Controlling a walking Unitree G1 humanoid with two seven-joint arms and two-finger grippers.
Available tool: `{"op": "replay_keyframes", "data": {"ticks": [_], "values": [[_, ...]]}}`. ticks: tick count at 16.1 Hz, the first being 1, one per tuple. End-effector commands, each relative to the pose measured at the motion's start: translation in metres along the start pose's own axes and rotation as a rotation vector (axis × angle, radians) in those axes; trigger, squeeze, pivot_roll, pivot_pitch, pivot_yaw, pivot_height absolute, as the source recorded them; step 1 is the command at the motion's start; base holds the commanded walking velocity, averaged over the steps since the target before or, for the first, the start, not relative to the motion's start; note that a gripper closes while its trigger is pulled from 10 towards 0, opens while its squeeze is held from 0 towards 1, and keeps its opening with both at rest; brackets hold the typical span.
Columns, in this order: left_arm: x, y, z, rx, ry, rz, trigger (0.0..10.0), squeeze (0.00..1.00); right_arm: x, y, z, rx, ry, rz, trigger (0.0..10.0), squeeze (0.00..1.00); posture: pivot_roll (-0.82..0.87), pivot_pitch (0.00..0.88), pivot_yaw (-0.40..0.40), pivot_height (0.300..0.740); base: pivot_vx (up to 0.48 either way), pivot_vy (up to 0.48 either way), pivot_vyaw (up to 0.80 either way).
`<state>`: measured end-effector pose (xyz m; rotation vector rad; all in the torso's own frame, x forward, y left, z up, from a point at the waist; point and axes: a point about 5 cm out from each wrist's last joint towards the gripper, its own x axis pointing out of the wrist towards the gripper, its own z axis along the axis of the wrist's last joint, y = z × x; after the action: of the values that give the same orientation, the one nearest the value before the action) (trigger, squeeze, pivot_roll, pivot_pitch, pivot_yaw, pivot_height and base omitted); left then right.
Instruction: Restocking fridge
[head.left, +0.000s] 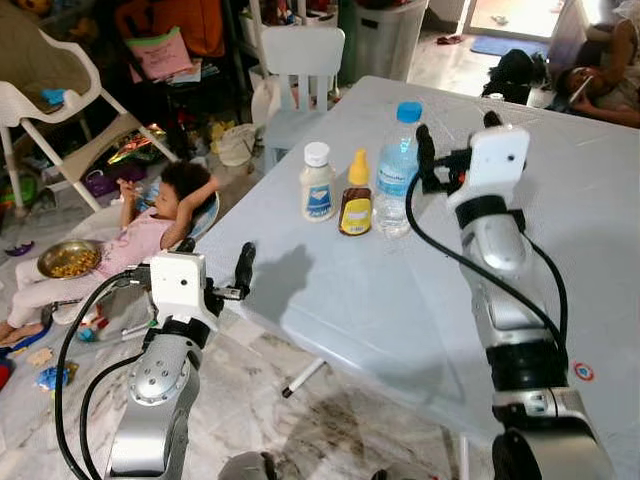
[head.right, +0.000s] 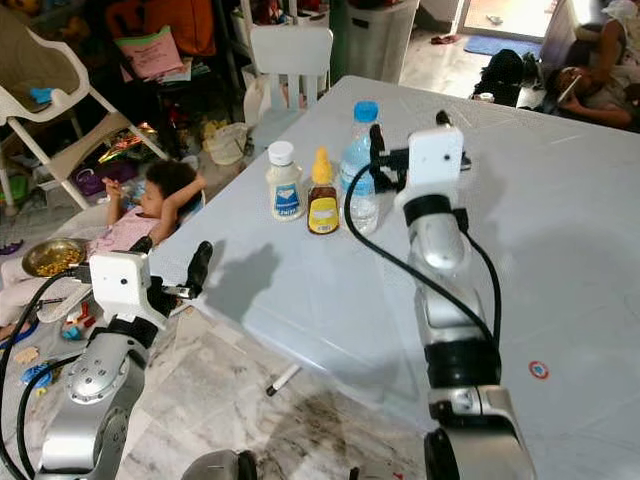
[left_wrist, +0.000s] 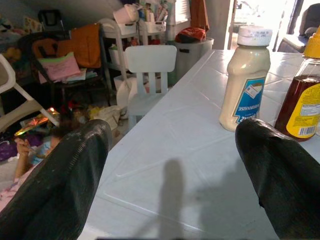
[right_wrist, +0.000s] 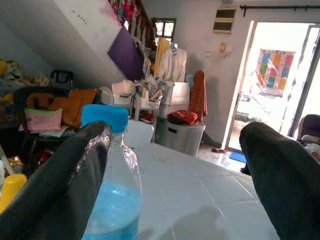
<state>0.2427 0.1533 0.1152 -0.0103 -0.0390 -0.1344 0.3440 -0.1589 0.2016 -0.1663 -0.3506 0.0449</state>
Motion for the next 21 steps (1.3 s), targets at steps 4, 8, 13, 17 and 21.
{"op": "replay_keyframes", "data": {"ticks": [4, 8, 13, 17, 21], "values": [[-0.004, 0.002, 0.002, 0.026, 0.014, -0.011, 10.0, 0.00, 0.016, 0.003, 0.005, 0.034, -0.013, -0.012, 10.0, 0.00, 0.04, 0.070, 0.055, 0.740, 0.000, 0.000, 0.00], [-0.005, 0.004, 0.004, 0.034, 0.018, -0.010, 10.0, 0.00, 0.025, 0.012, 0.009, 0.043, -0.035, 0.013, 10.0, 0.00, 0.06, 0.069, 0.057, 0.740, 0.000, 0.000, 0.00], [-0.006, 0.003, 0.004, 0.033, 0.022, -0.011, 10.0, 0.00, 0.018, 0.018, 0.008, 0.054, -0.049, 0.019, 10.0, 0.00, 0.06, 0.068, 0.058, 0.740, 0.000, 0.000, 0.00], [-0.004, 0.003, 0.005, 0.035, 0.021, -0.014, 10.0, 0.00, 0.014, 0.026, 0.006, 0.073, -0.043, 0.064, 10.0, 0.00, 0.05, 0.062, 0.057, 0.740, 0.000, 0.000, 0.00], [-0.004, 0.000, 0.003, 0.030, 0.027, -0.019, 10.0, 0.00, 0.014, 0.030, 0.005, 0.070, -0.039, 0.086, 10.0, 0.00, 0.05, 0.060, 0.052, 0.740, 0.000, 0.000, 0.00]]}}
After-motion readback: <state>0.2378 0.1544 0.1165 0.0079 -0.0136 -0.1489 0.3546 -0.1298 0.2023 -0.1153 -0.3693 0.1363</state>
